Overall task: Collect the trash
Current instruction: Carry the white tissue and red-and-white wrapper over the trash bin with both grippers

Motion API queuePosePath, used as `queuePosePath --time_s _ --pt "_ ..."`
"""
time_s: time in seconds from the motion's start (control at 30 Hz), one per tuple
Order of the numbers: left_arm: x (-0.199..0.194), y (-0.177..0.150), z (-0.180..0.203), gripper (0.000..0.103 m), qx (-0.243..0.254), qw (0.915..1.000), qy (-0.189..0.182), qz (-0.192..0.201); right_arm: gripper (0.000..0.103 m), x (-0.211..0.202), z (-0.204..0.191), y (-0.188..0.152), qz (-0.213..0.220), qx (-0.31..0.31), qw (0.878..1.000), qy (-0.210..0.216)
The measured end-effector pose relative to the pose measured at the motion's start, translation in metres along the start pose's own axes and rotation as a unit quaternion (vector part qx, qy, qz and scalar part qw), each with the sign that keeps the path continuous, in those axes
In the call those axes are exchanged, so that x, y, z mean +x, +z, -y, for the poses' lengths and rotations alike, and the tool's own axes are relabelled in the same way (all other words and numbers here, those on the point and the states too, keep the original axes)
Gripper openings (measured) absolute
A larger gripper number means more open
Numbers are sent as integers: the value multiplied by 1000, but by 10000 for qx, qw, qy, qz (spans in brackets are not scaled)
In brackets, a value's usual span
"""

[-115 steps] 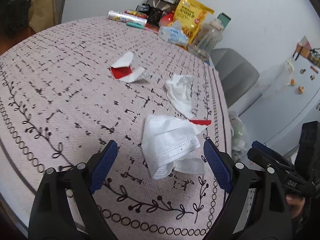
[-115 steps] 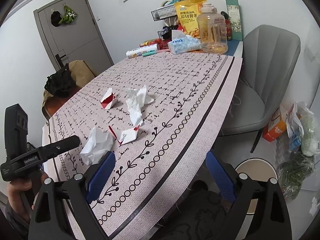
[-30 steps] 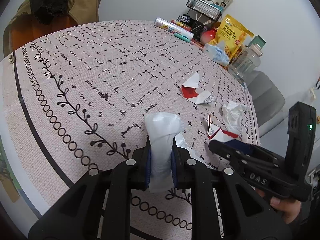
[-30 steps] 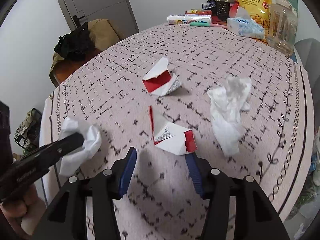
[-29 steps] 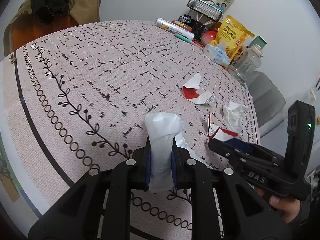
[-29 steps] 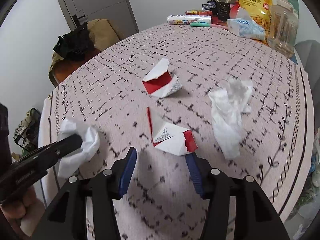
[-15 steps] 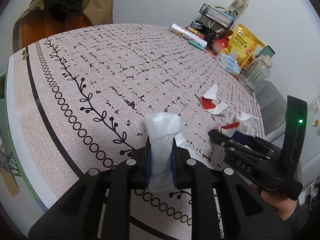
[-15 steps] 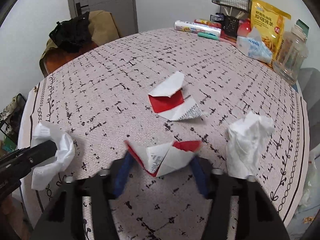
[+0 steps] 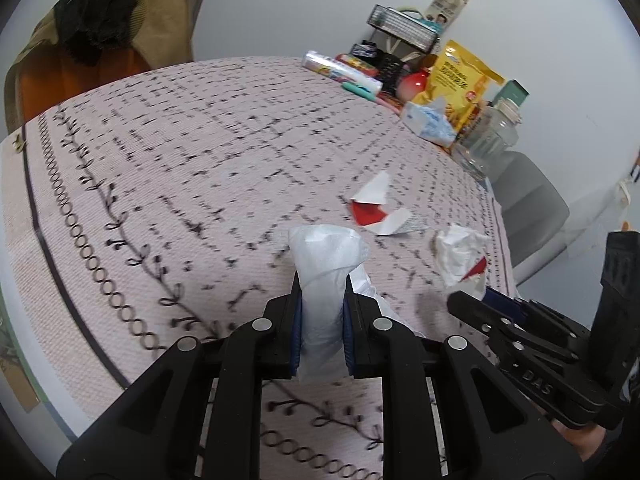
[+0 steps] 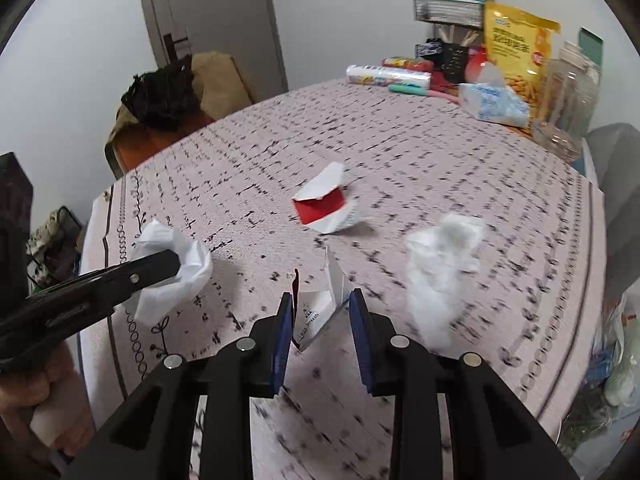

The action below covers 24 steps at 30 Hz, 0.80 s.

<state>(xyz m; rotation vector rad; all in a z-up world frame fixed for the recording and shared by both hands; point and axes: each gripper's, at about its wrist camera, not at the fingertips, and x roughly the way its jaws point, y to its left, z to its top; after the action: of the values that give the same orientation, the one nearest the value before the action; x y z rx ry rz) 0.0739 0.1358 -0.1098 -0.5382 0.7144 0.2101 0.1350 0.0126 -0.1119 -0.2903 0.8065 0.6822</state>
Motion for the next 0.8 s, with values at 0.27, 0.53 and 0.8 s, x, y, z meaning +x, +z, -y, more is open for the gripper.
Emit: queuePosePath --time_s 0.27,0.53,0.8 --pt "6 3 50 17 361 9989 -292 -12 28 -48 48 -15 345 522 9978 -223" --pt "15 2 111 17 811 9943 -683 -87 28 -88 102 -40 563 919 9919 -670" --pt "32 -7 174 17 1264 9860 -1039 -307 30 -113 159 -67 661 1403 9815 -1119"
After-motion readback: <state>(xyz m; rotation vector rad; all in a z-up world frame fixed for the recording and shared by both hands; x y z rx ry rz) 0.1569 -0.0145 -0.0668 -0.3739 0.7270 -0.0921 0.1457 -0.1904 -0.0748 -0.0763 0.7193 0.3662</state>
